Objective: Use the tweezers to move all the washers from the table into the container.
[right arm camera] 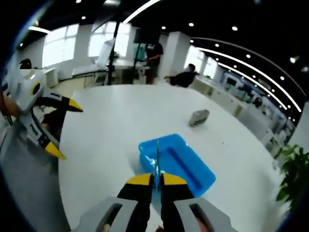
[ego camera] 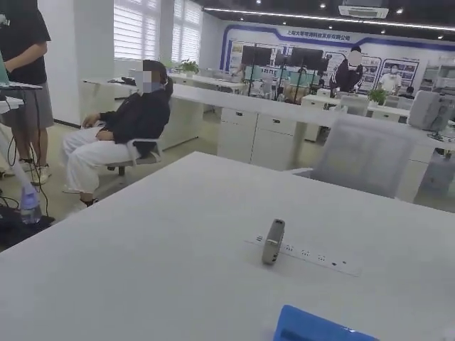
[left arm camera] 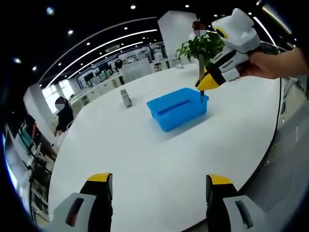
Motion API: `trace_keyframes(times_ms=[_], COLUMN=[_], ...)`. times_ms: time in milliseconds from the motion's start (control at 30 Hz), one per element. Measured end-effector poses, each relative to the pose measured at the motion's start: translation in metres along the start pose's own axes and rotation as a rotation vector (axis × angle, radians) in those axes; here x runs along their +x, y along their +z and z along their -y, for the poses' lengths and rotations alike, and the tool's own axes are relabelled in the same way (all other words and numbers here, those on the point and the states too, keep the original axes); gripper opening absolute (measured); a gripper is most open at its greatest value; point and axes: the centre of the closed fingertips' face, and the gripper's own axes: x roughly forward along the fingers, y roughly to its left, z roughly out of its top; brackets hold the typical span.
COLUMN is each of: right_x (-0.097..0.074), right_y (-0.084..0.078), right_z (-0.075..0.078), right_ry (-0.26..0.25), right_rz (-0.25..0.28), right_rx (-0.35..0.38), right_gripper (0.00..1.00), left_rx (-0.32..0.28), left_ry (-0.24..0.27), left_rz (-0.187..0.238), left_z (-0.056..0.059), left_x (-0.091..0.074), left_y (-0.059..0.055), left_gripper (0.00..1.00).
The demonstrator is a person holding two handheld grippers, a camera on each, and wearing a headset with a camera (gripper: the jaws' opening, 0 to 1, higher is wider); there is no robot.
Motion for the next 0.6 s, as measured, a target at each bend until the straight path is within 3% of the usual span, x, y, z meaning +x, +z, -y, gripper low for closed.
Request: trace_keyframes(times_ms=[100, 167, 300, 433, 600], right_x=[0.0, 0.001, 0.003, 0.007, 0.011], right_y=[-0.011, -0.018, -0.039, -0.049, -0.06], right_z=[-0.011, -0.026, -0.044, -0.056, -0.066], right_ry=[0.015, 0.072, 0.139, 0.197, 0.255], right_rz=[-0.05, -0.072, -0.168, -0.198, -0.262], right_rx=[-0.063, -0.054, -0.136, -0.108, -0.153], right_gripper=[0.02, 0.02, 0.02, 0.02, 0.02], left_rx=[-0.004, -0.001, 0.002, -0.009, -0.008], left_ry=[0.0, -0.001, 0.004, 0.013, 0.018], left_rz=[0.003, 0.003, 0.005, 0.012, 0.011], left_z=[0.0, 0.0, -0.001, -0.004, -0.005], left_x=[0.0, 0.0, -0.001, -0.002, -0.002], left_y=[0.0, 0.001, 0.001, 0.002, 0.002], left_gripper=[0.8, 0.79, 0.79, 0.78, 0.77])
